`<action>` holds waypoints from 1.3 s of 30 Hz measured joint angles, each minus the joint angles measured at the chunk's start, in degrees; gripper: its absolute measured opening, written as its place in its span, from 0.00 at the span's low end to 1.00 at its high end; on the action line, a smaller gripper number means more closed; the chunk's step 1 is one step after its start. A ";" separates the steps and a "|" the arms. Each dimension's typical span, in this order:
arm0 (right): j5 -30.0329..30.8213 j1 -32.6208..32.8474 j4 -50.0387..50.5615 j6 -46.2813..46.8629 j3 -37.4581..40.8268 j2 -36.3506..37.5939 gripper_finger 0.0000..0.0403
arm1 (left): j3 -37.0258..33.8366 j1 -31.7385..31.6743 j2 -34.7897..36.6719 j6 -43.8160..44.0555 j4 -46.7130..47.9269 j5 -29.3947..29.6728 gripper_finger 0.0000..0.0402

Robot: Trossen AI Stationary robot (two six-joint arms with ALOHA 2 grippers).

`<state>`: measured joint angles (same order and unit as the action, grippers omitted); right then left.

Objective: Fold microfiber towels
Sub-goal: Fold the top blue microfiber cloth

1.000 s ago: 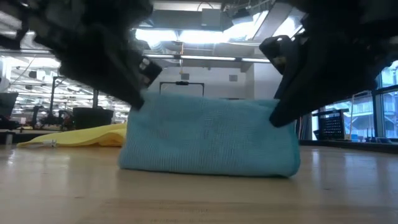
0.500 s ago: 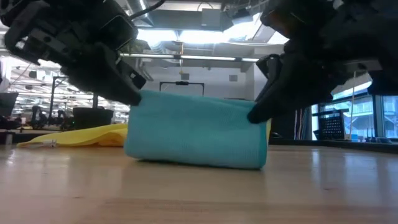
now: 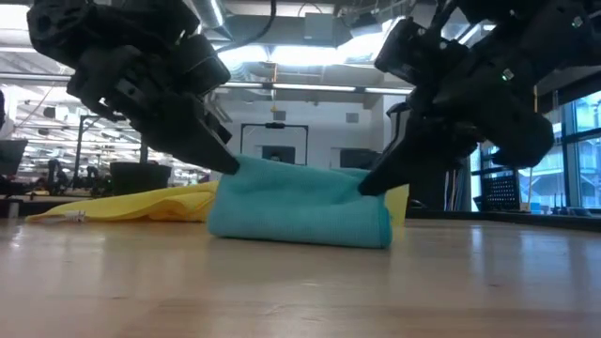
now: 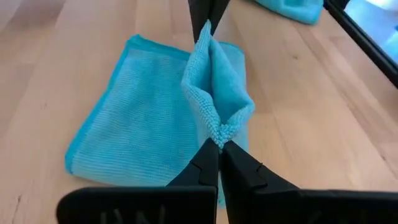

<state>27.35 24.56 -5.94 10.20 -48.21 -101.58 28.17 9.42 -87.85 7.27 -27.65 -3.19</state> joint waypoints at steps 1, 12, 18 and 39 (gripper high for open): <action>0.00 0.31 -0.21 0.12 -0.01 0.00 0.01 | 0.00 0.22 0.00 0.44 0.00 -0.43 0.00; -7.93 8.96 -8.52 2.88 -1.33 0.00 0.01 | 2.07 16.52 -0.02 10.30 -0.16 6.63 0.00; -9.28 11.45 -7.69 -0.80 -5.73 0.00 0.01 | 10.46 22.36 -0.04 5.54 7.93 9.23 0.00; -14.05 5.91 -6.49 11.10 1.67 -0.02 0.01 | 5.20 7.80 -0.33 8.77 11.46 -0.64 0.00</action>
<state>13.30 30.47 -12.43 21.29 -46.54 -101.60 33.36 17.22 -88.18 16.04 -16.19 -3.83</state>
